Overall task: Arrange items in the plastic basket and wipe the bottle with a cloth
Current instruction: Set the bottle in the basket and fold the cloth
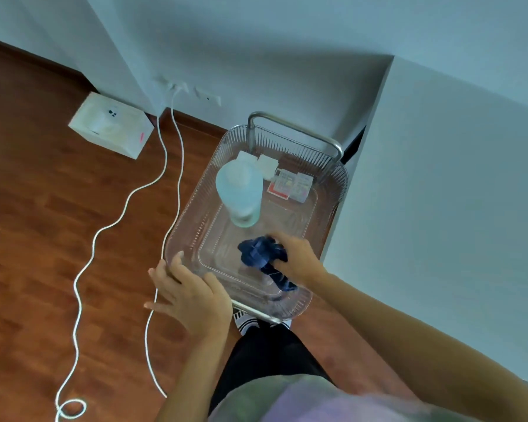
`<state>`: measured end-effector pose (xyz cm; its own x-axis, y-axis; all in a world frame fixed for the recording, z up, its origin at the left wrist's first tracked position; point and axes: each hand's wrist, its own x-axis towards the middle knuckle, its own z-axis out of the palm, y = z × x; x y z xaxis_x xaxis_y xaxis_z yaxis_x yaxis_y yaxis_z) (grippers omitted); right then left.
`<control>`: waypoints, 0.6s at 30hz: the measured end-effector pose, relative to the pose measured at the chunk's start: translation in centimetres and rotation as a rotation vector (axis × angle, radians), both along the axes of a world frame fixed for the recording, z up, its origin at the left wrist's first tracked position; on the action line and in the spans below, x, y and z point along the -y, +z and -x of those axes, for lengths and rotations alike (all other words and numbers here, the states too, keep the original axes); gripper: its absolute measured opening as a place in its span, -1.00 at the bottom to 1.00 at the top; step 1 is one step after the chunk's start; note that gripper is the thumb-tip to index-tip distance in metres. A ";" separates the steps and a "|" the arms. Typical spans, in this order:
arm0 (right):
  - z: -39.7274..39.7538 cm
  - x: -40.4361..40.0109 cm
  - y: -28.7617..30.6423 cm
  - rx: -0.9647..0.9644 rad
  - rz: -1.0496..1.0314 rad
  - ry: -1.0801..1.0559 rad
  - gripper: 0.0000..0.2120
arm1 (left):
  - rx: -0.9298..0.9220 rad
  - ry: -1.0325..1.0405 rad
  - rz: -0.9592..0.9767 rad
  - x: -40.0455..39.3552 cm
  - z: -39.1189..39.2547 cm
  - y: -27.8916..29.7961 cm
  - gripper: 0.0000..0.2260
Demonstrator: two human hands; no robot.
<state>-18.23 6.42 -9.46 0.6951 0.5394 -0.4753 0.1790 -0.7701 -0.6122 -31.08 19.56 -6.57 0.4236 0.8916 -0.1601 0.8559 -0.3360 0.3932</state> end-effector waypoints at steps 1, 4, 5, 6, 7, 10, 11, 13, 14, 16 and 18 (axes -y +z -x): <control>0.5 0.6 1.1 0.008 -0.066 -0.110 -0.43 | 0.011 -0.076 -0.055 0.3 0.2 0.3 -0.56; 2.0 2.1 4.3 0.033 -0.223 -0.368 -0.24 | 0.200 -0.419 0.144 1.3 -0.6 2.6 -0.56; 2.6 2.6 5.1 0.063 -0.254 -0.400 -0.21 | 0.342 -0.474 0.432 1.8 -1.5 3.8 -0.54; 3.3 3.1 6.0 0.091 -0.271 -0.422 -0.19 | 0.441 -0.469 0.760 2.4 -2.6 5.1 -0.56; 3.8 3.6 6.9 0.112 -0.272 -0.437 -0.18 | 0.468 -0.478 0.989 2.8 -3.5 5.8 -0.57; 4.3 5.8 9.4 0.089 -0.263 -0.466 -0.19 | 0.459 -0.658 1.101 4.0 -5.9 6.8 -0.61; 3.9 7.0 10.2 0.027 -0.275 -0.465 -0.24 | 0.453 -0.690 1.107 4.5 -6.6 7.0 -0.68; 3.1 9.7 11.7 -0.181 -0.367 -0.479 -0.43 | 0.462 -0.704 1.155 5.5 -7.7 7.4 -0.81; 2.8 11.1 12.2 -0.283 -0.440 -0.513 -0.53 | 0.463 -0.683 1.205 6.0 -8.1 7.6 -0.88; 2.5 13.3 12.7 -0.342 -0.534 -0.623 -0.73 | 0.464 -0.641 1.330 6.8 -9.0 7.9 -0.96; 2.1 15.1 12.9 -0.200 -0.535 -0.730 -0.88 | 0.438 -0.672 1.439 7.9 -10.0 8.3 -0.84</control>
